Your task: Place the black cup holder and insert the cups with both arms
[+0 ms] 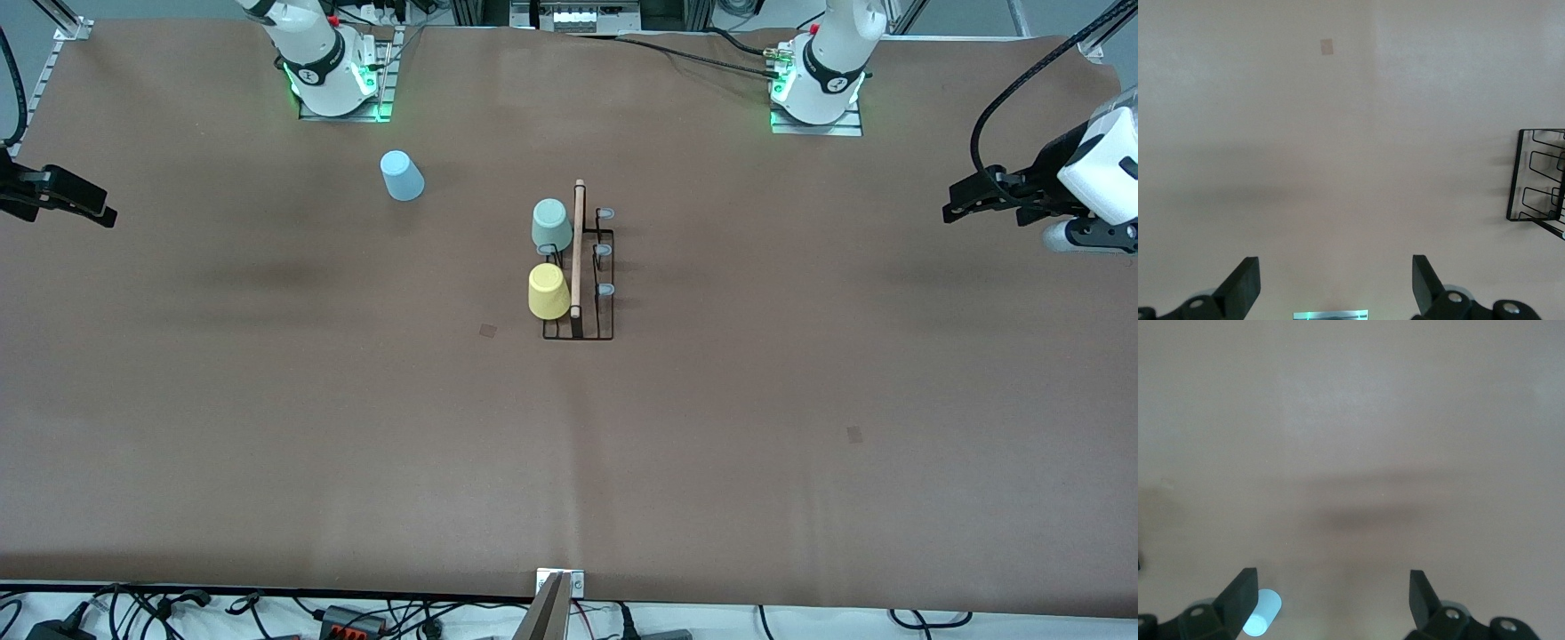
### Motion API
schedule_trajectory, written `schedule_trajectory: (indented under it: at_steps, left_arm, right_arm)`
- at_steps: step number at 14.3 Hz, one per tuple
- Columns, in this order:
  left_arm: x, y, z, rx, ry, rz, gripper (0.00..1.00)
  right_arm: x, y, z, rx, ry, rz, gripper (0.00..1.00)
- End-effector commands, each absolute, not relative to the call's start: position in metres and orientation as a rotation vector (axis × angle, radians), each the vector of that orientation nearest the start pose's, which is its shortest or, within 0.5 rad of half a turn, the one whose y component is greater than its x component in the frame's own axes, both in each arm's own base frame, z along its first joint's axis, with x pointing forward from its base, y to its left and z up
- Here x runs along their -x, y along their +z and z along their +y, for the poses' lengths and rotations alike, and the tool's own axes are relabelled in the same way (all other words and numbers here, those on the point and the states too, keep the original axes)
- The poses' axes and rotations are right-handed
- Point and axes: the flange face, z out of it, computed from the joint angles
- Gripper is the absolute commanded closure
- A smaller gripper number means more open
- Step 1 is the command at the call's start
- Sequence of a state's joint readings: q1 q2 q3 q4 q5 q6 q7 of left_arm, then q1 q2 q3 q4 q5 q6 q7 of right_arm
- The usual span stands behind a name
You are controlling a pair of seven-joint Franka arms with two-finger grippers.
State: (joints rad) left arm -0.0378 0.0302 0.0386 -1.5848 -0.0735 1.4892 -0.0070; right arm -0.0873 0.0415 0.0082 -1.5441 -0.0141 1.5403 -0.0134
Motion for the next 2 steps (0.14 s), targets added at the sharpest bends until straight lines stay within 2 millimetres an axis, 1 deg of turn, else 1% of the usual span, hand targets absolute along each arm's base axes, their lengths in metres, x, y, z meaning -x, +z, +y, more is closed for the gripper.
schedule_trajectory:
  at_steps: [1,2]
  left_arm:
    - [-0.5589,0.5994,-0.0065,3.194,0.189,-0.007,0.00]
    - [-0.5589,0.5994,-0.0065,3.194,0.189,-0.007,0.00]
  right_arm:
    - [-0.5578,0.6172,-0.0449,3.149,0.059,0.090,0.00]
    - [-0.5579,0.6173,-0.0449,3.149,0.056,0.090,0.00]
